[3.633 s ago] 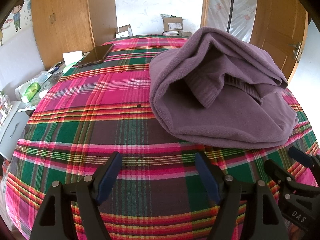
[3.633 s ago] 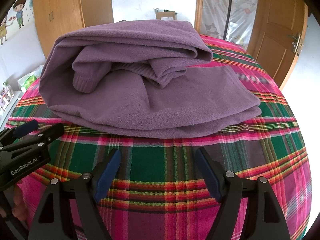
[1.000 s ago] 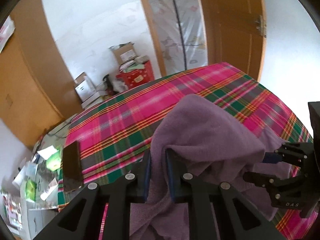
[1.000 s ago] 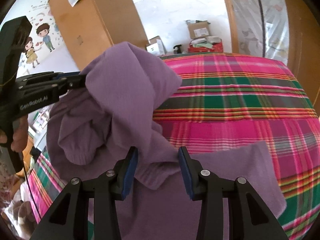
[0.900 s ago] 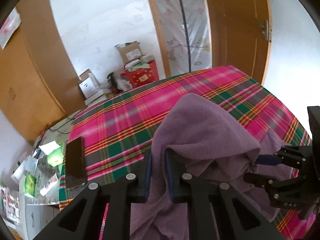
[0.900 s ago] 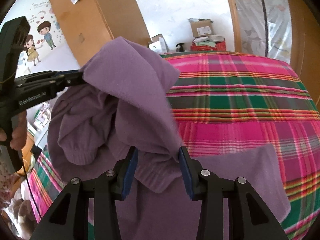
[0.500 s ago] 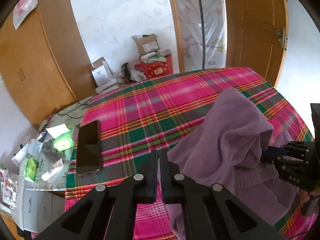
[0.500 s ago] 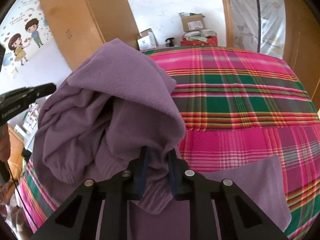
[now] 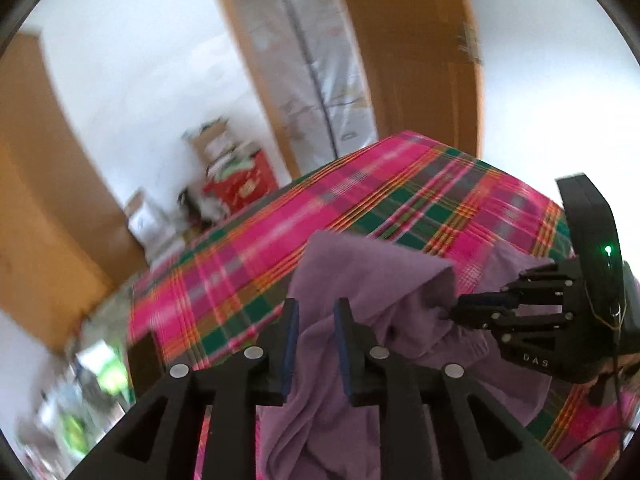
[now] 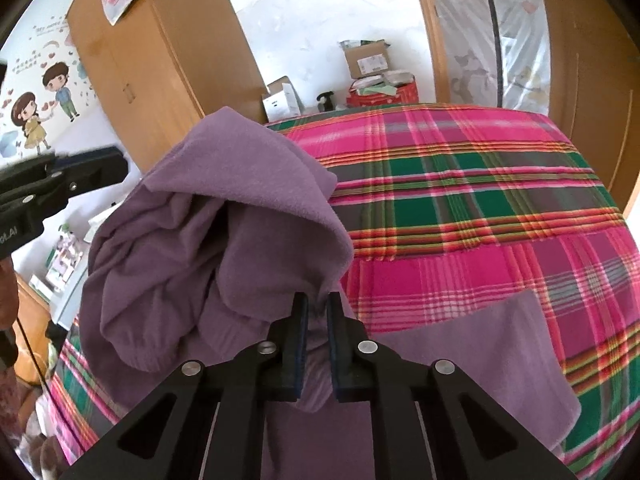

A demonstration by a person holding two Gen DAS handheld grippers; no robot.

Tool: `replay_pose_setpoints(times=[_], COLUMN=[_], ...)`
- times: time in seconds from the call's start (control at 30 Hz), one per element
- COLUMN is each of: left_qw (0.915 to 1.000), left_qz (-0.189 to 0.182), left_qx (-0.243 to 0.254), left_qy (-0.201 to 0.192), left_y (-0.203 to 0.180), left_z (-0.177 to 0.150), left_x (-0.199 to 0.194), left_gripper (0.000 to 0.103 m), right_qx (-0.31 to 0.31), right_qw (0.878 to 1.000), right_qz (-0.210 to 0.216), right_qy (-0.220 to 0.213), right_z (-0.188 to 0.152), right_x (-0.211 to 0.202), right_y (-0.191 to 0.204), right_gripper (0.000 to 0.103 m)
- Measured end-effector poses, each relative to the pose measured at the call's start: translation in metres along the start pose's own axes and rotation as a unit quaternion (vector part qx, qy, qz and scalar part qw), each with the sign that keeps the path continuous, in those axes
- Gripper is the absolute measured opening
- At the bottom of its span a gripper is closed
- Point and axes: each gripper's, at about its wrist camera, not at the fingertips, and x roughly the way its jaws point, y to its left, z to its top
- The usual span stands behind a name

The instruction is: Fold clothes

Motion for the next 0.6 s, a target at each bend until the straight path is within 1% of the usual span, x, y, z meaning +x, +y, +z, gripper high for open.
replay_pose_setpoints(times=[0.07,0.1,0.2,0.23,0.3,0.4,0.5,0.6], left_qw=[0.9996,0.9989,0.9948,0.9922,0.9855,0.9749,0.9696,0.9627], left_qz=[0.002,0.003,0.011,0.014,0.033,0.062,0.067,0.097], left_qx=[0.028,0.046,0.101,0.124,0.166,0.213,0.235,0.252], left_qy=[-0.001,0.001,0.005,0.008,0.016,0.018,0.016,0.022], left_y=[-0.014,-0.022,-0.047,-0.055,-0.071,-0.092,-0.104,-0.107], left_z=[0.008,0.012,0.015,0.015,0.014,0.012,0.014,0.017], left_x=[0.002,0.004,0.011,0.014,0.024,0.037,0.047,0.064], left_gripper=[0.026,0.029,0.033,0.035,0.041,0.041,0.042,0.046], right_qx=[0.002,0.002,0.005,0.007,0.01,0.017,0.023,0.03], right_qw=[1.0,1.0,1.0,1.0,1.0,1.0,1.0,0.999], right_qz=[0.001,0.002,0.004,0.005,0.009,0.012,0.016,0.02], right_qy=[-0.003,-0.004,-0.008,-0.007,-0.006,-0.003,0.0,0.007], right_z=[-0.001,-0.002,-0.006,-0.008,-0.012,-0.018,-0.023,-0.027], right_x=[-0.004,-0.006,-0.012,-0.013,-0.016,-0.019,-0.019,-0.018], right_y=[0.0,-0.001,-0.003,-0.004,-0.007,-0.012,-0.016,-0.019], right_gripper=[0.016,0.017,0.024,0.026,0.026,0.028,0.03,0.032])
